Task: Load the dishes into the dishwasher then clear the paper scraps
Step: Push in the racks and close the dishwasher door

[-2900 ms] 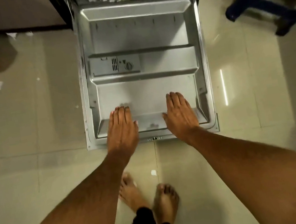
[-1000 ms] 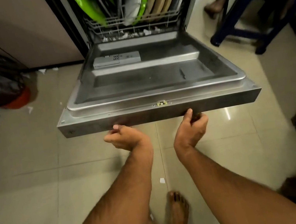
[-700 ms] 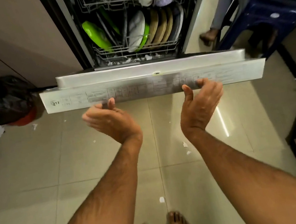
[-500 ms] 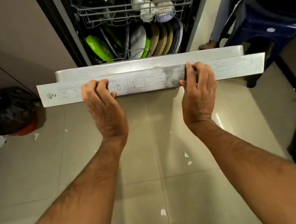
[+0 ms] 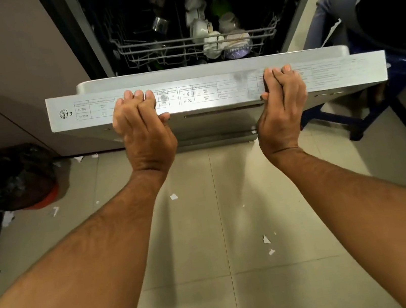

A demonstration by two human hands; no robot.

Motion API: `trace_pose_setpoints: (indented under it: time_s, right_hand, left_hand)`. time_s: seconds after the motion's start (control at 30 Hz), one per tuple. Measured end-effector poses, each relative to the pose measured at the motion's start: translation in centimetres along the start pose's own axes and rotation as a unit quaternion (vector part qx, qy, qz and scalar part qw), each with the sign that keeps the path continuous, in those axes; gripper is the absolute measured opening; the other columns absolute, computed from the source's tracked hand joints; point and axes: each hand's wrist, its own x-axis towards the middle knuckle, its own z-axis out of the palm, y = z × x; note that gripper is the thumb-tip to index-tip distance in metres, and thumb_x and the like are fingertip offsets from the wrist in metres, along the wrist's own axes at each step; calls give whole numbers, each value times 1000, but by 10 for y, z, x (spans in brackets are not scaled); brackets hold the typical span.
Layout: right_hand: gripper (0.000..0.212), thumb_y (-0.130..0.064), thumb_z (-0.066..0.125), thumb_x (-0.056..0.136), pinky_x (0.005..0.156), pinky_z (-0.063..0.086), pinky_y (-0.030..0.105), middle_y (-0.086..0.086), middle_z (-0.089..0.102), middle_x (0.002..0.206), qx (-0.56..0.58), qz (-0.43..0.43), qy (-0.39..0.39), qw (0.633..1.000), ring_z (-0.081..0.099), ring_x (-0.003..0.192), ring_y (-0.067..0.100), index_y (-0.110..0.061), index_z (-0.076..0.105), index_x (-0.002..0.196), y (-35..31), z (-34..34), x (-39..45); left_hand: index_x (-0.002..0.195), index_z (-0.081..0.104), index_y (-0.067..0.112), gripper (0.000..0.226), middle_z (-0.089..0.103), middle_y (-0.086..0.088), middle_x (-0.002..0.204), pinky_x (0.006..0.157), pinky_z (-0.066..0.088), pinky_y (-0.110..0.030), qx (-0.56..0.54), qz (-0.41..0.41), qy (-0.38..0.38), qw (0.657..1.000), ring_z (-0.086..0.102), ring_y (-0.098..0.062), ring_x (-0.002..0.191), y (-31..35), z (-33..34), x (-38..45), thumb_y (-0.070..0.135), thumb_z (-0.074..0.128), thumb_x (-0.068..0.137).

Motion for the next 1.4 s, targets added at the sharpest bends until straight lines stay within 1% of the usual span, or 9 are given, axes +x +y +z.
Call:
trace_pose_setpoints:
  time_s: [0.13, 0.33, 0.57, 0.77, 0.87, 0.97, 1.07, 1.2, 1.4]
  right_hand:
    - [45, 12, 58, 92, 113, 35, 52, 10, 42, 133, 22, 2, 3, 1000, 42, 133, 30, 2, 51, 136, 7, 13, 18]
    - [38, -1, 47, 96, 120, 23, 40, 9, 44, 131, 17, -22, 18, 999, 43, 131, 28, 0, 52, 134, 18, 42, 50]
    - [36, -3, 46, 97, 112, 31, 45, 9, 45, 130, 14, -38, 14, 999, 45, 130, 28, -1, 54, 132, 26, 72, 91]
    - [31, -8, 42, 100, 108, 34, 48, 10, 46, 129, 21, -35, 14, 999, 46, 127, 30, -1, 56, 128, 31, 98, 121]
    - [32, -13, 36, 106, 110, 32, 48, 11, 46, 130, 19, -32, 2, 999, 46, 128, 31, -1, 56, 128, 32, 107, 130]
    - [31, -12, 38, 105, 113, 27, 46, 13, 45, 132, 20, -31, -9, 999, 45, 128, 32, -1, 55, 129, 34, 110, 131]
    - [33, -15, 33, 108, 113, 27, 45, 13, 46, 131, 21, -43, -10, 999, 45, 128, 32, -1, 54, 129, 37, 110, 132]
    - [35, -17, 32, 109, 110, 31, 48, 14, 45, 131, 17, -51, -32, 998, 45, 127, 32, 0, 54, 130, 39, 112, 139]
    - [38, -12, 37, 108, 112, 37, 49, 16, 42, 136, 37, -78, -97, 992, 45, 127, 32, 6, 49, 140, 50, 118, 169]
  left_hand:
    - [124, 52, -3, 35, 44, -17, 127, 121, 21, -43, 27, 43, 33, 998, 41, -34, 127, -9, 17, 14, 17, 47, 95]
    - [124, 51, 0, 35, 40, -12, 127, 123, 17, -40, 47, 48, 51, 996, 41, -33, 127, -14, 43, 49, 19, 42, 96]
    - [125, 51, 1, 40, 43, -12, 129, 121, 20, -43, 64, 38, 37, 997, 43, -32, 128, -19, 71, 92, 27, 32, 102]
    - [124, 54, 1, 42, 55, -19, 123, 119, 22, -45, 72, 22, 36, 996, 44, -33, 127, -21, 93, 124, 29, 31, 102]
    - [123, 55, 1, 42, 56, -20, 122, 119, 23, -46, 72, 14, 29, 997, 44, -33, 126, -22, 98, 135, 29, 31, 103]
    - [123, 55, 0, 42, 55, -20, 123, 120, 21, -45, 68, 4, 21, 997, 44, -33, 127, -21, 99, 138, 30, 31, 103]
    - [123, 55, 0, 41, 56, -21, 123, 121, 20, -45, 65, -1, 23, 998, 44, -33, 127, -18, 99, 137, 28, 34, 102]
    - [124, 54, 0, 44, 56, -22, 123, 121, 19, -45, 58, -7, 10, 998, 44, -34, 127, -19, 101, 145, 31, 29, 105]
    - [123, 55, 0, 39, 55, -21, 123, 116, 28, -51, 28, -18, -15, 999, 47, -37, 125, -18, 111, 176, 27, 32, 106]
